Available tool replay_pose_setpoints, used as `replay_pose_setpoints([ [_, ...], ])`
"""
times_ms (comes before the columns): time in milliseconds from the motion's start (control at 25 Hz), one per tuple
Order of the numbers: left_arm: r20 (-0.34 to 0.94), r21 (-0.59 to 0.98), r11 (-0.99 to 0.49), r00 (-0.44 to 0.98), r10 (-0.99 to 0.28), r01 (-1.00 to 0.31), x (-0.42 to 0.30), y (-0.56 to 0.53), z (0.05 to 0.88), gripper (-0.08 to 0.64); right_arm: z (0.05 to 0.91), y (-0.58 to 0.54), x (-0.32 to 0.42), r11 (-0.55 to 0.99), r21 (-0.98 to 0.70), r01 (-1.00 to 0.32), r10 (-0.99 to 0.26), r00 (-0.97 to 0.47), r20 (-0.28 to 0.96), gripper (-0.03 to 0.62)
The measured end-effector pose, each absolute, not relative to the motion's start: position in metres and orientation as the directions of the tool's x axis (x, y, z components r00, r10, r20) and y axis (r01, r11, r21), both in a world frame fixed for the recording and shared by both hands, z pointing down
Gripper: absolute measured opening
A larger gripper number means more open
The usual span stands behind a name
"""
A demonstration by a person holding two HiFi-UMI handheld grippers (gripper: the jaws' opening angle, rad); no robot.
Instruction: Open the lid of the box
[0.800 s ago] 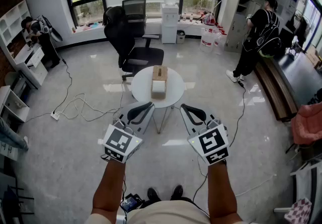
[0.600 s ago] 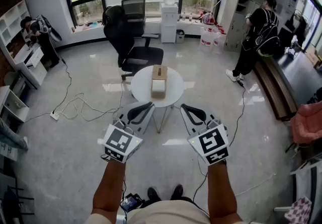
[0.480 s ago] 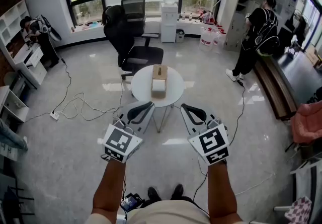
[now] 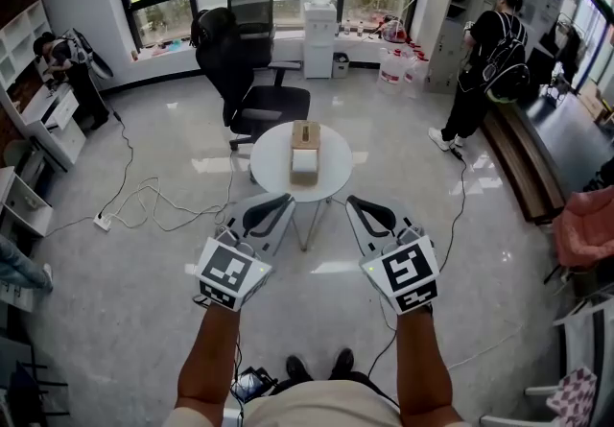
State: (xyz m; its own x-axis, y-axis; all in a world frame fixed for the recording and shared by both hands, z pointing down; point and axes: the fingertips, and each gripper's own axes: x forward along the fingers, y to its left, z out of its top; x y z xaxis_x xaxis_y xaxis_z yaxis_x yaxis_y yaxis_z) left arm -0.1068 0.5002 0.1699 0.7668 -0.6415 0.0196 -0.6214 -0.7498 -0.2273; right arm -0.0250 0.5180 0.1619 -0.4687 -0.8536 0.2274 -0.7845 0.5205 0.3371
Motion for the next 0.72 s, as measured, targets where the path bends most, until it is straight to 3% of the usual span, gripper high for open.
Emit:
replay_pose_setpoints([
  [720,0.023,-0.199,-0.762,0.774,-0.632,-0.616,-0.122,0.464,0.174,0.023,0.168,0.475,-0.039,0.504,0.292,-0.812,-0.863,-0.46,0.21,-0.008],
])
